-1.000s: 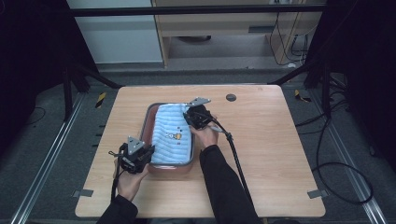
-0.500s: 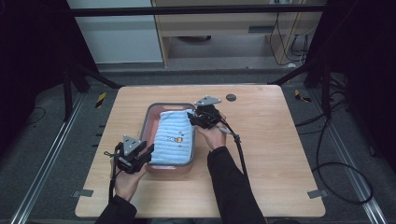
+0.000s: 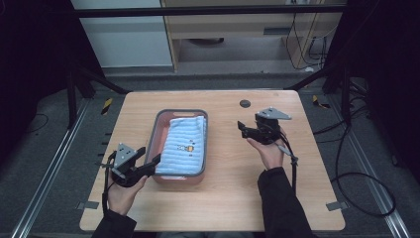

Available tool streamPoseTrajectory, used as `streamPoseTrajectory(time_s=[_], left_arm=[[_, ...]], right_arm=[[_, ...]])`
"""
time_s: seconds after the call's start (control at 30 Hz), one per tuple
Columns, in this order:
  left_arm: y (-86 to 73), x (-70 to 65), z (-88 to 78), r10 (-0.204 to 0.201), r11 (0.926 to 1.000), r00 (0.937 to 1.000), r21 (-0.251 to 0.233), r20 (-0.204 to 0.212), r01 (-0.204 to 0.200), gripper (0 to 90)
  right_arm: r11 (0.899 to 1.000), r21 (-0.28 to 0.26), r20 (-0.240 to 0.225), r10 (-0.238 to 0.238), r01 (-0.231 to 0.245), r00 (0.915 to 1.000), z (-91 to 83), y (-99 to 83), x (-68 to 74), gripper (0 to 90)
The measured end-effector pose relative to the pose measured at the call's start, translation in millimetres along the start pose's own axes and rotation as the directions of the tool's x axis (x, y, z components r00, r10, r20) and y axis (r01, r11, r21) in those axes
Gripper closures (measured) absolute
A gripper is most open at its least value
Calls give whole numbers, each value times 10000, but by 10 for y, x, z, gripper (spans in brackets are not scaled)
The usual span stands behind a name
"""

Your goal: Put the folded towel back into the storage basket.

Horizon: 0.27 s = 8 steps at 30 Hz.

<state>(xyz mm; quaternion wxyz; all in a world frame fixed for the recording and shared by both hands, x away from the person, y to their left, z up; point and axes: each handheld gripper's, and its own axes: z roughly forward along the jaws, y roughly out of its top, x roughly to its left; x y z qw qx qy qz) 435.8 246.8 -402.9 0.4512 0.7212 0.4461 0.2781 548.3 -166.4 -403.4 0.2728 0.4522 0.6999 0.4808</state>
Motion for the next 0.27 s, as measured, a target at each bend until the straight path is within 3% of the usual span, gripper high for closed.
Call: streamPoseTrajectory(time_s=[0.1, 0.27], left_arm=[[-24, 65, -25, -21, 10000, 9999, -2, -158, 21, 329], [-77, 176, -86, 67, 10000, 9992, -3, -384, -67, 305]], right_arm=[[9997, 258, 416, 18, -29, 9991, -185, -135, -157, 240], [9993, 350, 654, 99, -122, 9978, -376, -278, -294, 237]])
